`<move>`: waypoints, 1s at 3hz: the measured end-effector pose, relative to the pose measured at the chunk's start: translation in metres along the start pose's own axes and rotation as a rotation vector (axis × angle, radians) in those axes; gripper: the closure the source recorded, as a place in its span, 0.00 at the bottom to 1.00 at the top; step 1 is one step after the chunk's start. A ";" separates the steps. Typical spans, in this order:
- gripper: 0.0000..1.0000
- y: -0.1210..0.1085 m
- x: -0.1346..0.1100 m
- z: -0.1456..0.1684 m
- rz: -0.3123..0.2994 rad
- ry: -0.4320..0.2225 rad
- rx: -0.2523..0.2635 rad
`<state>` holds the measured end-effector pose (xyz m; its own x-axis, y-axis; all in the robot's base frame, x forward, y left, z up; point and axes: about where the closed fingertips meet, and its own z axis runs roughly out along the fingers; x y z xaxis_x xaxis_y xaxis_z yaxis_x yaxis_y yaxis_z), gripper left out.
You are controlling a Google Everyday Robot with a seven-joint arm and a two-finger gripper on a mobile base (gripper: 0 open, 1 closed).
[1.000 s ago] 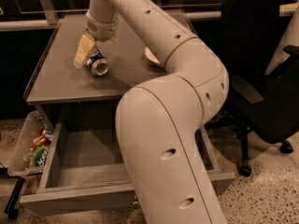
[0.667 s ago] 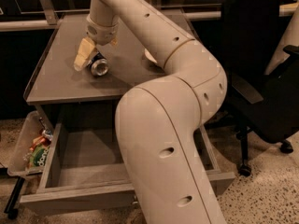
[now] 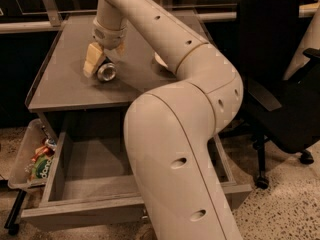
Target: Place pepsi can into top drawer
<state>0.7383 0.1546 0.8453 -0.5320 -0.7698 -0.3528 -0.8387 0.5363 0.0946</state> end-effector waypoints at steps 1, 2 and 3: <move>0.41 0.000 0.000 0.000 0.000 0.000 0.000; 0.65 0.000 0.000 0.000 0.000 0.000 0.000; 0.87 0.000 0.000 0.000 0.000 0.000 0.000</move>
Offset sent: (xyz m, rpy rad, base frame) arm 0.0000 0.0000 0.0000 0.0000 0.0000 0.0000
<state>0.7384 0.1546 0.8453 -0.5320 -0.7698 -0.3528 -0.8387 0.5363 0.0946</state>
